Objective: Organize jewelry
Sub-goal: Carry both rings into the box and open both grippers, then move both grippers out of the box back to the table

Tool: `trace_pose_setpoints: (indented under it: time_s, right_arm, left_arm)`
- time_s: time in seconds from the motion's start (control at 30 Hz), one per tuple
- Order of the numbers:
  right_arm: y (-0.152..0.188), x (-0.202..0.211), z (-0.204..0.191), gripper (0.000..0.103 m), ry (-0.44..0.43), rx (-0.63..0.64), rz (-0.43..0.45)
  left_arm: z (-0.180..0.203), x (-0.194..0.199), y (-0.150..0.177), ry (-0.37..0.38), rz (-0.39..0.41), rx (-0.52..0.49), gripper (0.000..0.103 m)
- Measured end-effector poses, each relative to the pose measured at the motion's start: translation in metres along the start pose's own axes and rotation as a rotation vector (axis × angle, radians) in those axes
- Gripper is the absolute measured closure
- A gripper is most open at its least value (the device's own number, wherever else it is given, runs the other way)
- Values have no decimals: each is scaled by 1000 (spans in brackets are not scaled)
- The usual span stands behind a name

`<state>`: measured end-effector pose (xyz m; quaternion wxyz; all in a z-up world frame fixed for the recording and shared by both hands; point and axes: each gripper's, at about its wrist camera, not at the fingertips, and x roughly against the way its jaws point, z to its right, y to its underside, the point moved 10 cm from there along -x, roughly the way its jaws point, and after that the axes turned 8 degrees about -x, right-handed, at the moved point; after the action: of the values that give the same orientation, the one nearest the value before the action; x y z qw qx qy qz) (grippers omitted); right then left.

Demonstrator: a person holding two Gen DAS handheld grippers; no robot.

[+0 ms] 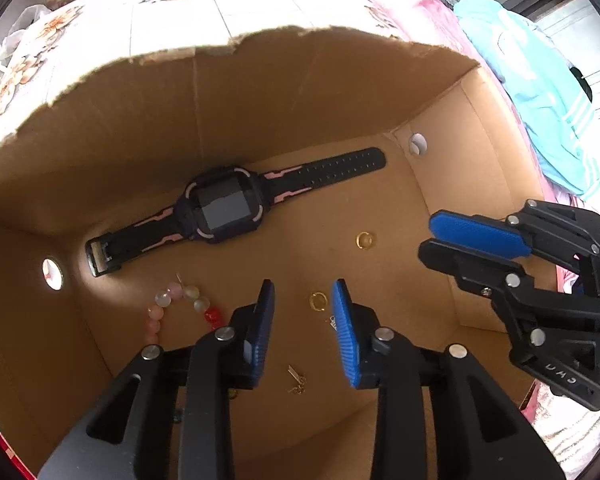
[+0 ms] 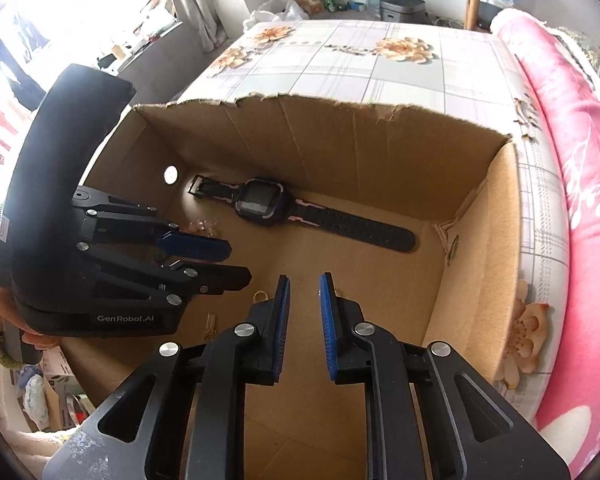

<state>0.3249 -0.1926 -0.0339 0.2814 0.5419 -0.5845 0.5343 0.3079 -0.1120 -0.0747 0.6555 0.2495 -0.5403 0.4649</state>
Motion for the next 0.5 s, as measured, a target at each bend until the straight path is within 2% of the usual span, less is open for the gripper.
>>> trace_pose_setpoints:
  time_s: [0.1, 0.17, 0.27, 0.37, 0.5]
  right_arm:
    - [-4, 12, 0, 85, -8, 4, 34]
    - [-6, 22, -3, 78, -35, 10, 64]
    - [-9, 41, -7, 76, -62, 16, 122]
    - [-3, 82, -12, 70, -84, 35, 237]
    - [22, 139, -17, 64, -120, 19, 408]
  left_arm:
    - [1, 11, -5, -6, 40, -7, 74]
    - [2, 25, -8, -15, 87, -22, 74]
    - [11, 59, -11, -40, 207, -58, 74]
    - [31, 103, 1, -26, 336, -99, 74]
    - [58, 158, 37, 4, 499, -147, 72]
